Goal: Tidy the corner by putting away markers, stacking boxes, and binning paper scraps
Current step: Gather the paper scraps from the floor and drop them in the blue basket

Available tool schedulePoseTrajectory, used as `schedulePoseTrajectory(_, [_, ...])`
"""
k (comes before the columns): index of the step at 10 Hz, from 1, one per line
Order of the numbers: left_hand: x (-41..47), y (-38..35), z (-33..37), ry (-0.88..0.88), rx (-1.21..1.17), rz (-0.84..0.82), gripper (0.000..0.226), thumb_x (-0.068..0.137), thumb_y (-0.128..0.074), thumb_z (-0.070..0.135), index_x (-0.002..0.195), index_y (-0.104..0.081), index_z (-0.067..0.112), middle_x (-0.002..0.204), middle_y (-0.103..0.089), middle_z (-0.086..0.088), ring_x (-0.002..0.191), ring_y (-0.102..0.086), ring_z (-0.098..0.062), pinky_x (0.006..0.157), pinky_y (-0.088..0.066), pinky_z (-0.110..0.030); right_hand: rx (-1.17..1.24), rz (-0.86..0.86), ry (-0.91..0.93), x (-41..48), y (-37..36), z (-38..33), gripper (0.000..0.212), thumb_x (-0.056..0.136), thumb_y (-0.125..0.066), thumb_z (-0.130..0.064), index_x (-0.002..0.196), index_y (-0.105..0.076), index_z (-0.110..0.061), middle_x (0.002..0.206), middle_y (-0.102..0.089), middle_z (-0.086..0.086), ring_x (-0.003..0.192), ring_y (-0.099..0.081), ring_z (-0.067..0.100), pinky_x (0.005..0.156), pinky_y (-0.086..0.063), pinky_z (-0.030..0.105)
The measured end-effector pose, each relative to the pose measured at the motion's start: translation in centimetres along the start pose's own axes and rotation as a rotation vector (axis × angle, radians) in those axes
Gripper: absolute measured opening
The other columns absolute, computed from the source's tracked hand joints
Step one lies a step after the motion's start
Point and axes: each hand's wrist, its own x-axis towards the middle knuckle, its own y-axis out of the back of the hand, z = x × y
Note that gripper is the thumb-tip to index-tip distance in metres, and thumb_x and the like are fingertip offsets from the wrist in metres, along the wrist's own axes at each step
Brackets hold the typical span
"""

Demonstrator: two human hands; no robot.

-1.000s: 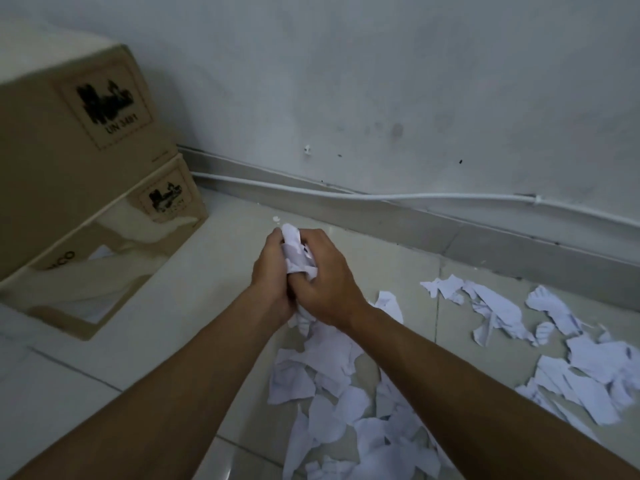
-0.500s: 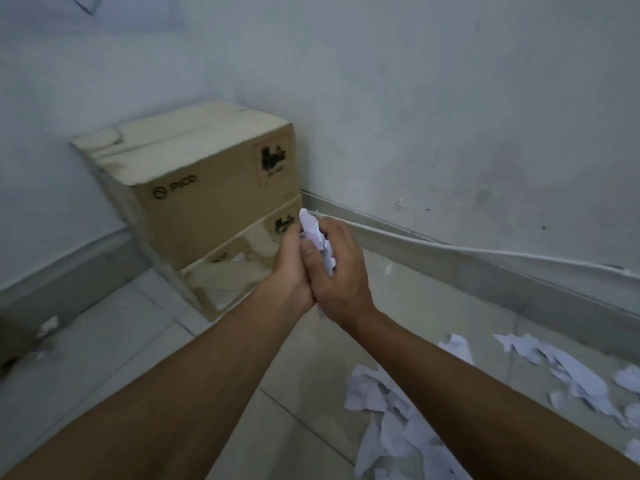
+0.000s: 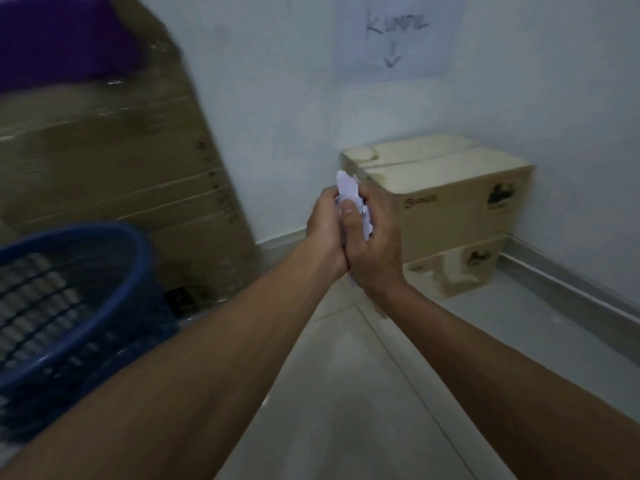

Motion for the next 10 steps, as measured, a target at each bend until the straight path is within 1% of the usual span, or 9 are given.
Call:
schedulePoseTrajectory(1, [0.1, 4.7, 2.4, -0.116, -0.077, 0.156, 0.031, 0.104, -0.040, 0.029, 0.079, -0.053, 0.017, 0.062, -0.059, 0.003, 0.062, -0.059, -0.012, 0.057, -0.050, -0.023, 0.072, -0.074, 0.015, -0.2, -6.3, -2.1, 0.036, 0.096, -0.048, -0.037, 0.111, -0.064, -0.009, 0.106, -0.067, 0.004, 0.099, -0.064, 0.019, 0.082, -0.052, 0.041])
schedulePoseTrajectory(2, [-0.5, 8.8, 4.1, -0.138, -0.106, 0.207, 0.028, 0.102, -0.040, 0.031, 0.079, -0.050, 0.018, 0.072, -0.049, 0.000, 0.067, -0.054, -0.010, 0.063, -0.045, -0.023, 0.132, -0.100, 0.031, -1.0, -10.3, -4.1, 0.034, 0.096, -0.048, -0.036, 0.112, -0.063, -0.009, 0.105, -0.066, 0.003, 0.096, -0.064, 0.016, 0.080, -0.052, 0.033])
schedulePoseTrajectory(3, [-2.5, 13.0, 6.2, -0.167, -0.184, 0.302, 0.026, 0.099, -0.045, 0.033, 0.080, -0.055, 0.018, 0.068, -0.054, 0.001, 0.067, -0.056, -0.010, 0.065, -0.046, -0.023, 0.216, -0.182, 0.040, -2.2, -15.0, -6.8, 0.039, 0.097, -0.046, -0.037, 0.118, -0.062, -0.008, 0.107, -0.066, 0.003, 0.097, -0.063, 0.014, 0.079, -0.052, 0.026])
schedulePoseTrajectory(5, [-5.5, 21.3, 11.3, -0.295, -0.145, 0.516, 0.033, 0.098, -0.044, 0.033, 0.073, -0.055, 0.015, 0.056, -0.057, 0.000, 0.055, -0.059, -0.013, 0.057, -0.051, -0.022, 0.363, -0.309, 0.075, -3.3, -23.6, -12.5, 0.041, 0.099, -0.038, -0.042, 0.116, -0.062, -0.013, 0.103, -0.062, 0.002, 0.091, -0.061, 0.010, 0.075, -0.049, 0.021])
schedulePoseTrajectory(6, [-7.1, 25.2, 12.7, -0.350, -0.117, 0.579, 0.034, 0.101, -0.036, 0.035, 0.077, -0.054, 0.019, 0.050, -0.061, 0.006, 0.047, -0.061, -0.007, 0.046, -0.050, -0.017, 0.417, -0.463, 0.052, -3.9, -27.0, -15.2, 0.043, 0.100, -0.038, -0.044, 0.121, -0.059, -0.014, 0.114, -0.060, 0.005, 0.101, -0.058, 0.012, 0.082, -0.047, 0.020])
schedulePoseTrajectory(7, [-9.0, 27.5, 13.0, -0.383, -0.080, 0.717, 0.032, 0.101, -0.035, 0.041, 0.090, -0.056, 0.020, 0.075, -0.067, 0.004, 0.063, -0.063, -0.010, 0.058, -0.053, -0.025, 0.447, -0.662, -0.017, -5.1, -29.3, -16.2, 0.041, 0.103, -0.041, -0.042, 0.129, -0.054, -0.014, 0.123, -0.057, 0.005, 0.110, -0.056, 0.013, 0.090, -0.046, 0.026])
schedulePoseTrajectory(8, [-7.8, 32.8, 13.1, -0.372, -0.043, 0.844, 0.040, 0.086, -0.055, 0.042, 0.116, -0.062, 0.016, 0.110, -0.066, -0.007, 0.089, -0.066, -0.022, 0.078, -0.055, -0.037, 0.388, -0.808, -0.098, -6.0, -30.4, -15.5, 0.041, 0.102, -0.047, -0.043, 0.132, -0.054, -0.016, 0.128, -0.055, 0.004, 0.113, -0.055, 0.014, 0.093, -0.047, 0.032])
schedulePoseTrajectory(9, [-8.1, 34.0, 12.8, -0.314, 0.061, 0.923, 0.037, 0.075, -0.062, 0.046, 0.103, -0.072, 0.023, 0.112, -0.070, -0.002, 0.093, -0.067, -0.020, 0.084, -0.055, -0.040, 0.317, -0.859, -0.177, -6.0, -30.1, -14.1, 0.038, 0.099, -0.052, -0.046, 0.127, -0.058, -0.021, 0.126, -0.059, -0.001, 0.109, -0.058, 0.012, 0.090, -0.050, 0.032])
schedulePoseTrajectory(10, [-8.3, 34.2, 12.2, -0.304, 0.208, 1.074, 0.030, 0.080, -0.056, 0.048, 0.098, -0.073, 0.030, 0.101, -0.062, 0.010, 0.083, -0.052, -0.005, 0.068, -0.041, -0.031, 0.296, -0.819, -0.175, -5.8, -29.1, -13.4, 0.022, 0.100, -0.053, -0.039, 0.111, -0.065, -0.024, 0.112, -0.065, -0.006, 0.094, -0.061, 0.007, 0.076, -0.050, 0.022])
